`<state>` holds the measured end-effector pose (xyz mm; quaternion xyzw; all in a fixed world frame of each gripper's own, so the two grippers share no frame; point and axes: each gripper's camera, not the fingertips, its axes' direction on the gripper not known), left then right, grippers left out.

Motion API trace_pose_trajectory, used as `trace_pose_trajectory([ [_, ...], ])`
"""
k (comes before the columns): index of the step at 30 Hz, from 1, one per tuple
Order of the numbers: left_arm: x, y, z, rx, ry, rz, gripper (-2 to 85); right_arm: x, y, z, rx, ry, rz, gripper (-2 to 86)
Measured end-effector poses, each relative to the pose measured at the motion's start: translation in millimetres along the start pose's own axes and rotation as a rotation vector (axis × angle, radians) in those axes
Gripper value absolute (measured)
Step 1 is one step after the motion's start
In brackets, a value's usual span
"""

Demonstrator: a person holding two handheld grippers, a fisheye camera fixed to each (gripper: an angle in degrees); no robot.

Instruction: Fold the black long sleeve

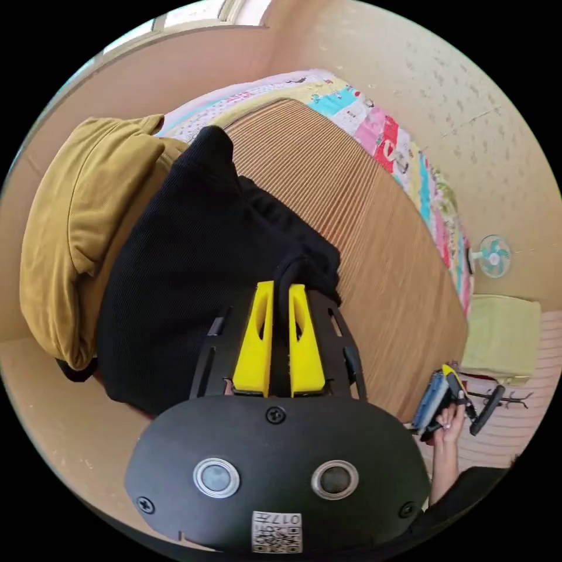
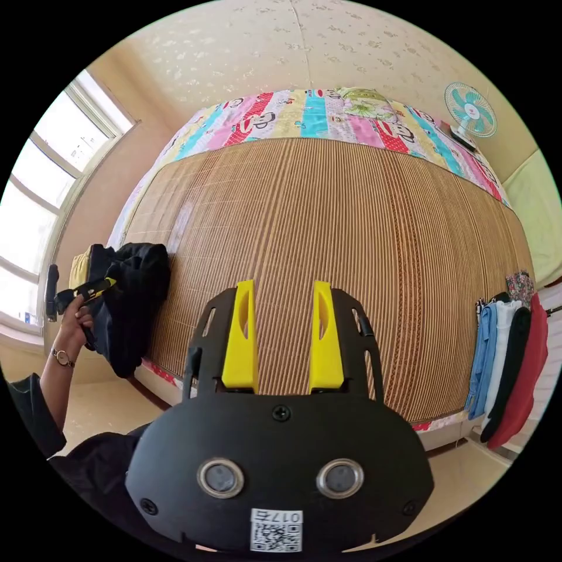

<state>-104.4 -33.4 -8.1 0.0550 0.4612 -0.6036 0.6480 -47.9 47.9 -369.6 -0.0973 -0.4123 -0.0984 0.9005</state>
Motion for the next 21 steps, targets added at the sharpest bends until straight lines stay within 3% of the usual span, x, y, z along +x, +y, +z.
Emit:
trace_pose_trajectory([
  [2, -41.6, 28.2, -62.4, 0.101, 0.425, 0.044, 4.8, -27.6, -3.6, -30.5, 0.032, -0.071, -0.043, 13.5],
  [5, -67.2, 65.5, -164.8, 0.282, 0.693, 0.232, 4.7, -68.1, -7.8, -88.1, 0.119, -0.247, -0.110, 13.2],
  [9, -58.8, 93.8, -261.9, 0.356, 0.910, 0.511, 4.6, -123.7, -17.5, -165.3, 0.211, -0.543, -0.302, 14.0],
  [14, 27.2, 163.6, -375.4, 0.462, 1.254, 1.107, 4.9, -172.0, -20.7, -247.1, 0.325, -0.727, -0.517, 15.3],
  [18, 67.0, 203.9, -423.5, 0.547, 1.355, 1.320, 4.9, -172.3, -13.4, -285.0, 0.412, -0.838, -0.574, 16.3],
  [21, 97.3, 213.9, -439.6, 0.523, 1.521, 1.369, 4.9, -170.0, -9.0, -293.2, 0.437, -0.780, -0.613, 17.8],
])
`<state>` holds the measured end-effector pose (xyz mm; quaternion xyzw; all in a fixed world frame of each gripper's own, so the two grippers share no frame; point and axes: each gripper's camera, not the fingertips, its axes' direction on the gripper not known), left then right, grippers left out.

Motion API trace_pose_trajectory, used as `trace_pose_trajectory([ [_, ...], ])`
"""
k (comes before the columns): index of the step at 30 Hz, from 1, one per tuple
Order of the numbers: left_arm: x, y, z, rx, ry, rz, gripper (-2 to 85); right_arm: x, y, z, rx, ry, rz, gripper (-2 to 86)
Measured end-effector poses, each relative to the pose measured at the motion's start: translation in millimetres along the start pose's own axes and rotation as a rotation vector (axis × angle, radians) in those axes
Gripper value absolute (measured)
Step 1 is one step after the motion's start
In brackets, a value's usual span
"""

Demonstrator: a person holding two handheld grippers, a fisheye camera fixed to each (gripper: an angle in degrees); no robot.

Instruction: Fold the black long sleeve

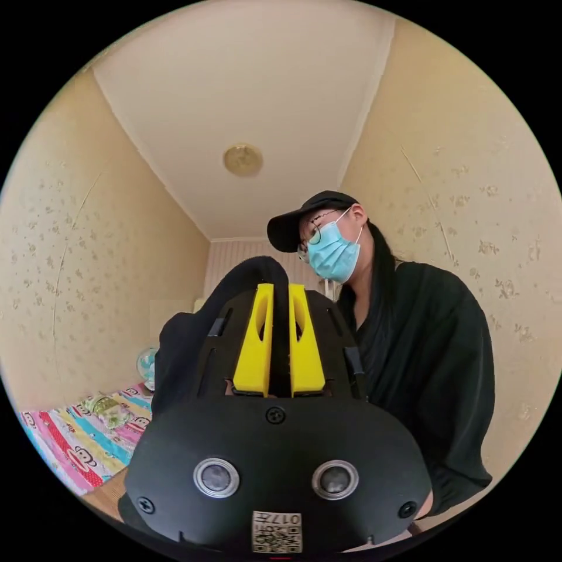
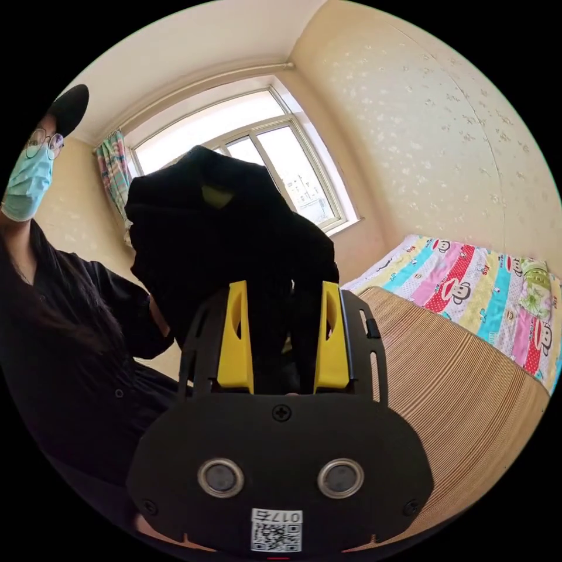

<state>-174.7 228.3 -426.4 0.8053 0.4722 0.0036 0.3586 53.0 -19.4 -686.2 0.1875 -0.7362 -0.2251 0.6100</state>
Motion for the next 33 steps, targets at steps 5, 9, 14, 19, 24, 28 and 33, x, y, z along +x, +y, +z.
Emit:
trace_pose_trajectory([
  [5, -5.7, -19.6, 67.5, -0.022, 0.191, -0.044, 4.8, 19.1, 1.7, 4.6, 0.098, -0.028, 0.069, 13.5],
  [9, 9.4, -19.4, 91.3, -0.079, 0.142, -0.088, 4.7, 0.3, -1.8, -9.7, 0.089, 0.056, -0.015, 3.9],
  [14, 47.8, -21.6, 80.6, -0.228, -0.176, -0.167, 4.8, -25.5, -19.7, -110.9, 0.331, 0.340, 0.010, 2.8],
  [19, 70.2, 22.1, 80.5, -0.458, -0.574, -0.322, 4.7, -75.5, -17.5, -165.1, 0.479, 0.392, -0.088, 2.4],
  [24, 74.9, 109.0, 96.1, -0.392, -0.535, -0.553, 4.2, -81.5, 17.3, -189.0, 0.475, 0.428, -0.062, 2.3],
  [28, 69.1, 123.5, 123.6, -0.151, -0.402, -0.631, 3.9, -106.6, 12.6, -214.2, 0.448, 0.600, -0.131, 2.2],
  [33, 26.9, 39.9, 158.6, -0.175, -0.440, -0.563, 3.8, -84.1, -47.2, -230.0, 0.464, 0.681, -0.156, 2.3],
])
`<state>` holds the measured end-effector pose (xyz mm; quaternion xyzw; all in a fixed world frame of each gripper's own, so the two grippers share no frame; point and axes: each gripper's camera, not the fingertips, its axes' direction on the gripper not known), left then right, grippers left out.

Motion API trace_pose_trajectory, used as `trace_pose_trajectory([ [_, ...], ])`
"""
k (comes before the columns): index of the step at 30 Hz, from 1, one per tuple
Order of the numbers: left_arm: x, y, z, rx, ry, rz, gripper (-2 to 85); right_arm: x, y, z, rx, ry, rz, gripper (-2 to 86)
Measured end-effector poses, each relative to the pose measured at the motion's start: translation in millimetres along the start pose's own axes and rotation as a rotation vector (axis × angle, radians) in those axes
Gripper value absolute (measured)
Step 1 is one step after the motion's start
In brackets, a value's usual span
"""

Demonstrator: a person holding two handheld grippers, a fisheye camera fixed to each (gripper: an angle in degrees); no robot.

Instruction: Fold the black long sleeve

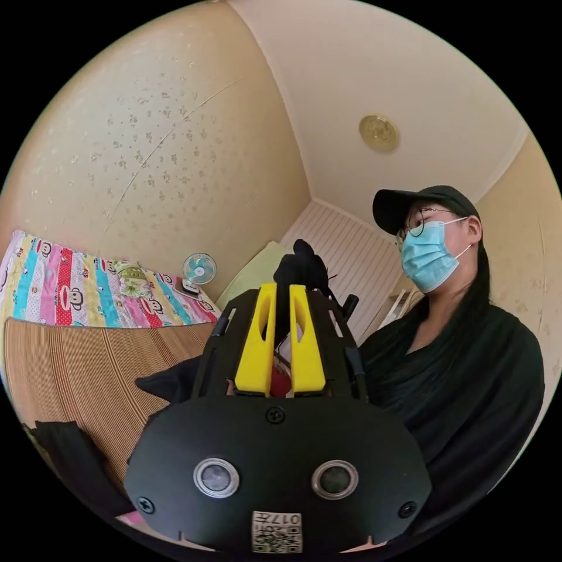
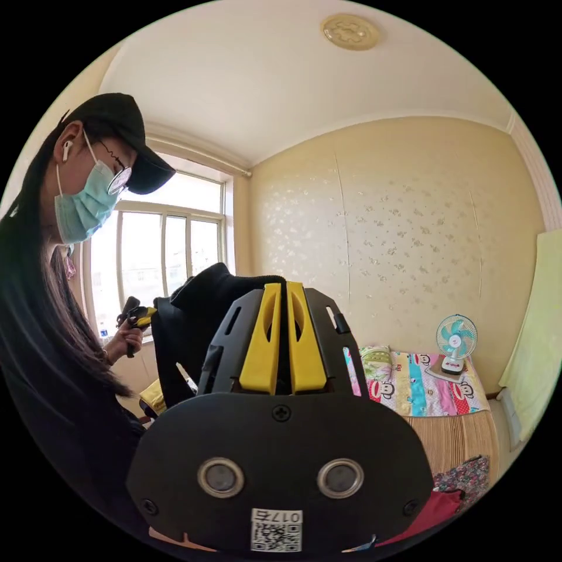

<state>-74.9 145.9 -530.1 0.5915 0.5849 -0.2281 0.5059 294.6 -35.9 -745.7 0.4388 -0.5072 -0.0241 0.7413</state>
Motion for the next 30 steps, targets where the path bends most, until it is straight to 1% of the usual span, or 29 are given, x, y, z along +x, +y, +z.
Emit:
trace_pose_trajectory([
  [2, -11.8, -59.7, 24.0, -0.057, -0.124, 0.004, 3.9, 26.1, -13.7, 41.7, -0.053, 0.025, 0.008, 2.4],
  [3, -20.0, -73.6, 32.1, -0.079, -0.152, -0.006, 3.9, 52.0, -17.5, 81.8, -0.118, 0.030, 0.039, 2.5],
  [4, -43.1, -98.1, 49.6, -0.124, -0.201, -0.042, 4.0, 81.9, -14.1, 130.3, -0.206, 0.041, 0.071, 2.6],
  [5, -75.5, -119.1, 69.9, -0.173, -0.243, -0.080, 4.1, 98.2, -9.2, 157.9, -0.260, 0.050, 0.087, 2.6],
  [6, -95.2, -127.7, 80.6, -0.197, -0.268, -0.101, 4.2, 132.7, 7.9, 218.9, -0.389, 0.072, 0.113, 2.8],
  [7, -142.3, -141.1, 103.1, -0.244, -0.331, -0.168, 4.3, 169.9, 37.3, 287.0, -0.524, 0.097, 0.138, 3.0],
  [8, -196.2, -149.0, 126.3, -0.286, -0.389, -0.251, 4.7, 188.5, 55.8, 321.4, -0.587, 0.105, 0.156, 3.1],
  [9, -225.4, -150.9, 138.6, -0.304, -0.422, -0.289, 4.9, 225.2, 100.3, 389.8, -0.700, 0.111, 0.201, 3.4],
  [10, -285.2, -149.8, 161.6, -0.335, -0.502, -0.363, 5.7, 256.2, 152.2, 451.4, -0.782, 0.122, 0.231, 3.8],
  [11, -340.4, -142.7, 180.9, -0.373, -0.606, -0.416, 6.4, 268.1, 179.9, 478.3, -0.818, 0.128, 0.234, 4.0],
  [12, -365.4, -137.0, 189.2, -0.404, -0.655, -0.444, 6.9, 286.1, 235.6, 522.7, -0.921, 0.148, 0.244, 4.5],
  [13, -406.0, -122.7, 200.8, -0.466, -0.728, -0.517, 7.8, 294.8, 281.3, 546.7, -0.998, 0.185, 0.267, 5.4],
  [14, -432.9, -104.4, 207.7, -0.500, -0.740, -0.569, 8.8, 295.5, 300.8, 551.5, -1.015, 0.192, 0.276, 5.8],
  [16, -451.3, -68.3, 214.7, -0.533, -0.721, -0.606, 10.1, 288.1, 379.4, 544.8, -1.058, 0.167, 0.329, 8.4],
  [17, -456.1, -39.0, 221.3, -0.595, -0.722, -0.631, 11.3, 285.8, 403.5, 539.7, -1.094, 0.156, 0.349, 8.9],
  [19, -456.4, 10.3, 233.0, -0.711, -0.725, -0.683, 12.9, 278.5, 502.4, 504.5, -1.255, 0.176, 0.443, 11.0],
  [20, -453.4, 41.7, 240.5, -0.771, -0.722, -0.721, 13.5, 276.7, 526.3, 492.4, -1.295, 0.187, 0.467, 11.3],
  [22, -448.9, 78.6, 252.0, -0.828, -0.704, -0.776, 13.6, 269.4, 609.1, 437.1, -1.437, 0.268, 0.576, 12.4],
  [23, -447.1, 96.1, 261.5, -0.860, -0.683, -0.798, 13.6, 266.6, 626.2, 424.7, -1.465, 0.263, 0.608, 12.6],
  [25, -449.5, 114.6, 276.9, -0.933, -0.681, -0.833, 13.3, 255.9, 684.7, 388.3, -1.622, 0.255, 0.671, 12.1],
  [26, -448.7, 115.3, 283.4, -0.941, -0.717, -0.811, 11.3, 254.8, 690.1, 381.1, -1.618, 0.258, 0.671, 11.7],
  [27, -446.8, 110.1, 284.7, -0.939, -0.767, -0.779, 10.3, 257.8, 683.1, 370.3, -1.562, 0.272, 0.649, 10.1],
  [28, -447.2, 97.6, 288.1, -0.991, -0.857, -0.721, 6.9, 268.0, 680.6, 371.3, -1.603, 0.212, 0.653, 7.6],
  [29, -452.6, 81.3, 290.0, -1.052, -0.816, -0.689, 4.3, 274.8, 677.5, 373.5, -1.621, 0.152, 0.660, 6.7],
  [30, -456.1, 71.4, 287.2, -1.066, -0.775, -0.696, 3.5, 294.4, 664.7, 374.5, -1.647, 0.139, 0.650, 4.8],
])
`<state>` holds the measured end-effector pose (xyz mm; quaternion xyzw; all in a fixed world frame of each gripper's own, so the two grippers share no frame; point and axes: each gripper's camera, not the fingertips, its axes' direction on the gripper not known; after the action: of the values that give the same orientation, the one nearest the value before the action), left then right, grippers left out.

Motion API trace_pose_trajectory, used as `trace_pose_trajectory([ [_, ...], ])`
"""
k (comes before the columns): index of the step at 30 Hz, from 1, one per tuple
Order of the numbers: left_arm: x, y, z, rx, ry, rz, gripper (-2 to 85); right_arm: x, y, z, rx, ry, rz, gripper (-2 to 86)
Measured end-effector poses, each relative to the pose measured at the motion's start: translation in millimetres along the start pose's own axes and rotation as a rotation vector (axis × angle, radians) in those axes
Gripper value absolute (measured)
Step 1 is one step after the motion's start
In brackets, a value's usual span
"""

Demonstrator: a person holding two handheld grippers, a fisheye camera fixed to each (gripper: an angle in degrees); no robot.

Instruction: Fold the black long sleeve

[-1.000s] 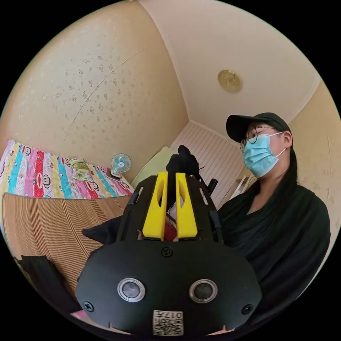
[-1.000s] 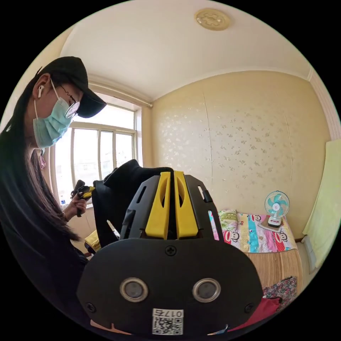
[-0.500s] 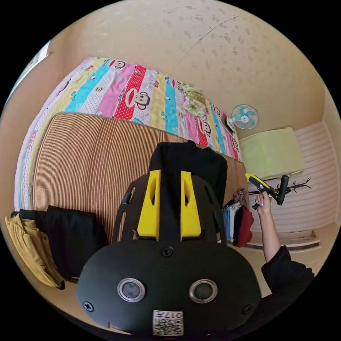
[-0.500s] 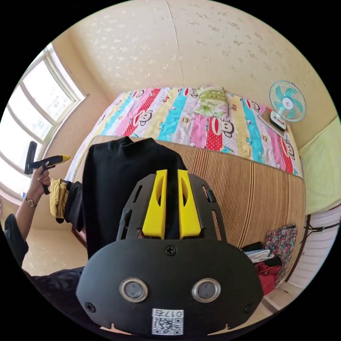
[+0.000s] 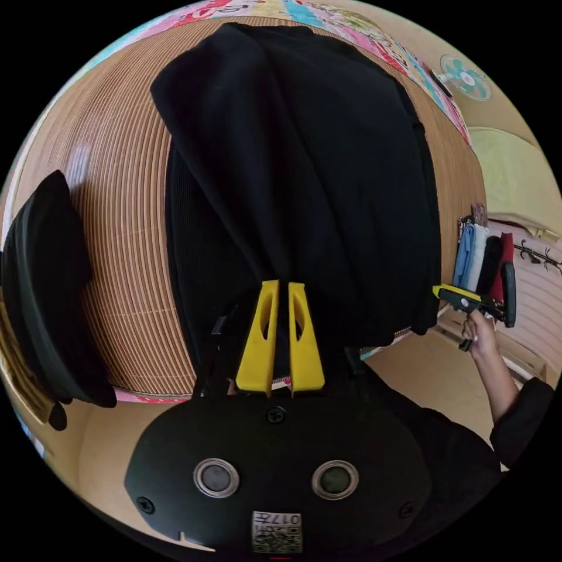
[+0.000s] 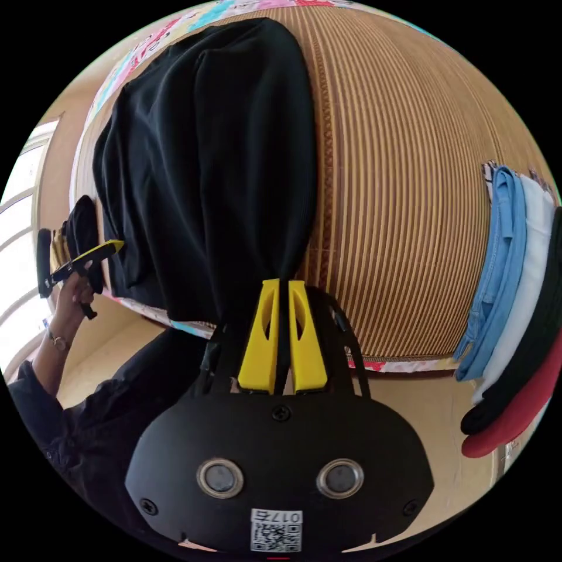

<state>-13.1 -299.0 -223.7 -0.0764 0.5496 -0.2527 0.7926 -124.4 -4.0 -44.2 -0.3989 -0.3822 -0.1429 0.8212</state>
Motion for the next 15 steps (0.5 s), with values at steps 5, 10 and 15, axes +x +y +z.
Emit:
trace_pose_trajectory([
  [5, -119.2, 26.0, -187.5, 0.369, 0.652, -0.229, 1.4, 81.6, -6.1, -156.8, 0.200, 0.195, 0.026, 3.8],
  [10, -254.6, 148.3, -316.5, 0.948, 0.668, -0.701, 2.5, 153.1, 35.7, -318.4, 0.568, 0.490, 0.284, 5.2],
  [15, -238.6, 173.5, -314.0, 0.944, 0.350, -0.788, 8.1, 97.3, 38.0, -277.7, 0.551, 0.219, 0.106, 7.6],
])
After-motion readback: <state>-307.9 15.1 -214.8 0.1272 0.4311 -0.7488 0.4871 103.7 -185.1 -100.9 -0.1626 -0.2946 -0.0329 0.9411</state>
